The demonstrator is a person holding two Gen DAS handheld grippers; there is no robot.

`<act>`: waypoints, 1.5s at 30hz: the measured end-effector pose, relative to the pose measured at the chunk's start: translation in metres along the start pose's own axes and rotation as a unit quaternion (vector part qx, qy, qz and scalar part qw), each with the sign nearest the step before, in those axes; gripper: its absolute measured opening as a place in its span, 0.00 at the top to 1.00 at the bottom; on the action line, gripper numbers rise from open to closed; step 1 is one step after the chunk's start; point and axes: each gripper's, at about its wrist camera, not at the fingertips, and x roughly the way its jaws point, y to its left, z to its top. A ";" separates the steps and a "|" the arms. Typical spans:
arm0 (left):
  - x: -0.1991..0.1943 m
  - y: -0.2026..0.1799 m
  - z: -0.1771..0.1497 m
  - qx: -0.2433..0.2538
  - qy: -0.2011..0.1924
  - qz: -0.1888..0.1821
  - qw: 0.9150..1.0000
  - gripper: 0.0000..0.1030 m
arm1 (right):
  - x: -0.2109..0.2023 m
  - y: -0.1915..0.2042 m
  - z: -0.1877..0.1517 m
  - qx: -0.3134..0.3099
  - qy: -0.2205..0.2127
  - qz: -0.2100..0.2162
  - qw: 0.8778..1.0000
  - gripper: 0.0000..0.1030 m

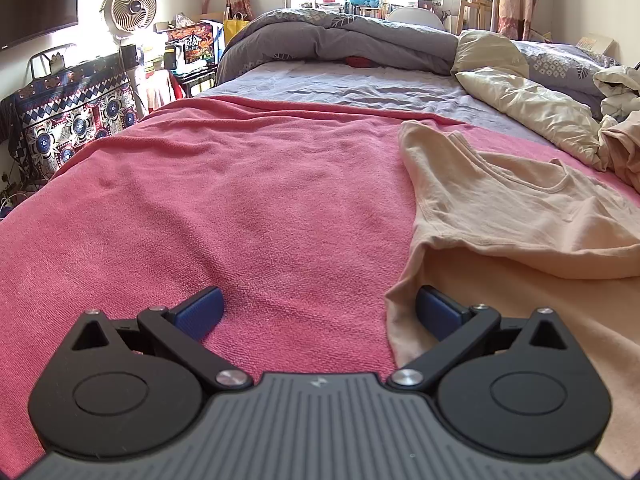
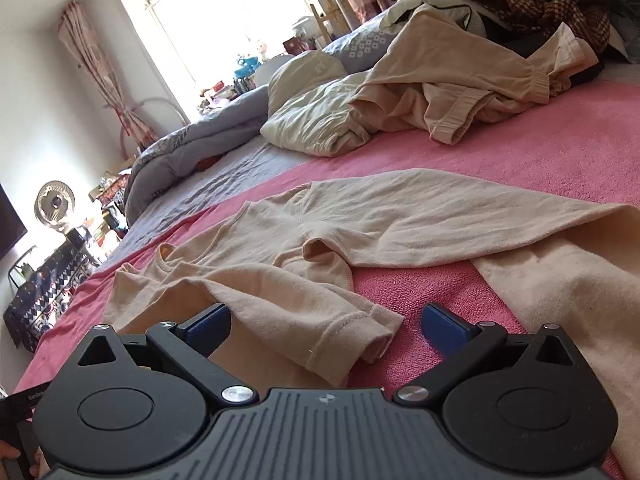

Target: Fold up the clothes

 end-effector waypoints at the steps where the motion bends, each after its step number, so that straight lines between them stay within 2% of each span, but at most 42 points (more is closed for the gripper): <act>1: 0.000 0.000 0.000 0.000 0.000 0.000 1.000 0.00 | 0.000 -0.002 0.001 0.010 0.000 0.003 1.000 0.00; 5: 0.000 0.001 0.000 -0.001 0.000 -0.001 1.000 0.00 | 0.003 -0.008 0.011 0.058 0.000 0.005 0.998 0.00; 11: 0.000 0.001 0.001 -0.001 -0.001 -0.002 1.000 0.00 | 0.011 -0.011 0.015 0.047 0.006 0.020 0.999 0.00; 20: 0.001 0.001 0.001 -0.003 -0.001 -0.003 1.000 0.00 | -0.002 -0.018 0.015 0.076 0.002 0.044 0.996 0.00; 25: 0.001 0.004 0.001 -0.004 -0.001 -0.004 1.000 0.00 | 0.000 -0.002 0.009 -0.001 0.018 0.020 1.000 0.00; 27: 0.001 0.003 0.001 -0.004 -0.001 -0.004 1.000 0.00 | 0.005 0.005 0.012 -0.012 0.027 0.004 1.000 0.00; 28: 0.001 0.002 0.001 -0.004 -0.001 -0.004 1.000 0.00 | 0.007 0.006 0.015 -0.010 0.031 0.000 0.999 0.05; 30: 0.001 0.002 0.001 -0.004 -0.001 -0.004 1.000 0.00 | 0.012 0.007 0.021 0.003 0.040 -0.007 0.999 0.29; 31: 0.001 0.002 0.001 -0.004 -0.001 -0.004 1.000 0.00 | 0.013 0.005 0.025 0.017 0.048 -0.007 0.999 0.50; 32: 0.001 0.002 0.001 -0.004 -0.001 -0.004 1.000 0.00 | 0.015 0.002 0.029 0.029 0.058 -0.002 0.998 0.62; 33: 0.001 0.002 0.001 -0.004 -0.001 -0.004 1.000 0.00 | 0.015 -0.002 0.032 0.041 0.068 0.012 0.997 0.65; 35: 0.001 0.002 0.001 -0.004 -0.001 -0.004 1.000 0.00 | 0.011 -0.007 0.039 0.057 0.072 0.040 0.995 0.78; 37: 0.001 0.002 0.001 -0.005 -0.001 -0.005 1.000 0.00 | 0.001 -0.001 0.046 0.032 0.059 0.047 0.997 0.80; 41: 0.002 0.002 0.001 -0.006 -0.001 -0.006 1.000 0.00 | -0.026 0.029 0.060 -0.073 0.007 0.052 0.996 0.83; 43: 0.002 0.002 0.001 -0.006 -0.001 -0.006 1.000 0.00 | -0.040 0.049 0.057 -0.154 -0.007 0.064 0.986 0.83; 45: 0.002 0.002 0.000 -0.006 -0.001 -0.006 1.000 0.00 | -0.047 0.065 0.043 -0.245 0.016 0.069 0.967 0.81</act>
